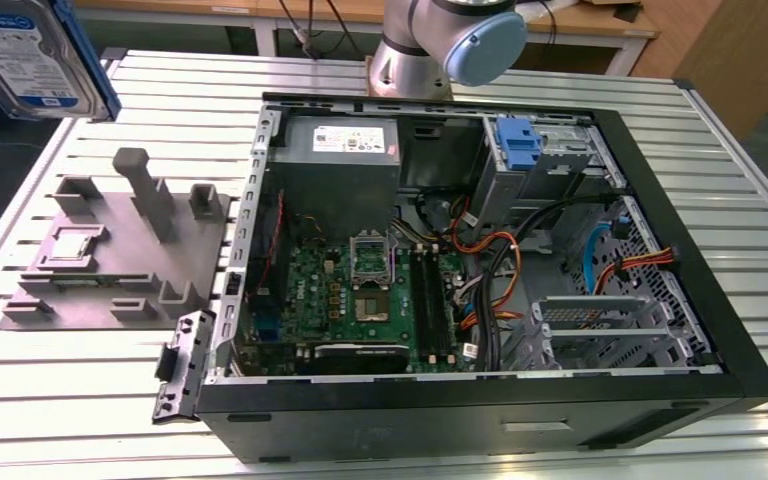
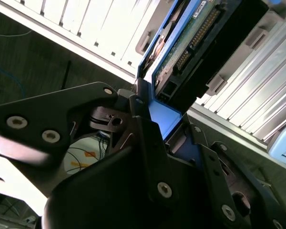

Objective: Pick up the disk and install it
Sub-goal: 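Pick up the disk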

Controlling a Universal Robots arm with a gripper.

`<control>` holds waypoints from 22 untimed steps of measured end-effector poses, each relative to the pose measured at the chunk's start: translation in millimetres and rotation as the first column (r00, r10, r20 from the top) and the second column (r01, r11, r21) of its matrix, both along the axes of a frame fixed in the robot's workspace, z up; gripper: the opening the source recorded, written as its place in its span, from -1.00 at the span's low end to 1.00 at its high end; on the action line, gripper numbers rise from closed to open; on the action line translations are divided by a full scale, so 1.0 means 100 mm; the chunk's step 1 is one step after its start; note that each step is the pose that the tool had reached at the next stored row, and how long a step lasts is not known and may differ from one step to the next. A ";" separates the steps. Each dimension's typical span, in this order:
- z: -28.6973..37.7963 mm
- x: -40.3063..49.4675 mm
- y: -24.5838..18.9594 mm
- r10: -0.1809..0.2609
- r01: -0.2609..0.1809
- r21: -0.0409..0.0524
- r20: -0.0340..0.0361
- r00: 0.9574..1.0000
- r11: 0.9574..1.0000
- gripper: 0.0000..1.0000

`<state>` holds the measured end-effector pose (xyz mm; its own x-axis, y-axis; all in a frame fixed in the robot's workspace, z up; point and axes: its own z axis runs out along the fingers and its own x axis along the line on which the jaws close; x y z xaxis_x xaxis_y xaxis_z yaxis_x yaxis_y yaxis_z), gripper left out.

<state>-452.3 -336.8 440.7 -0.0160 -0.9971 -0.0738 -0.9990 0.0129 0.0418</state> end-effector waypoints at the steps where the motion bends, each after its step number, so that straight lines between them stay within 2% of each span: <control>1: 0.011 0.000 0.000 0.000 0.000 0.000 0.000 1.000 1.000 -0.26; 18: 0.201 0.000 0.000 0.000 0.000 0.000 0.000 1.000 1.000 -0.26; 22: 0.265 0.000 0.000 0.000 0.000 0.000 0.000 1.000 1.000 -0.26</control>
<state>-452.3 -336.8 467.1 -0.0160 -0.9971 -0.0738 -0.9990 0.0129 0.0418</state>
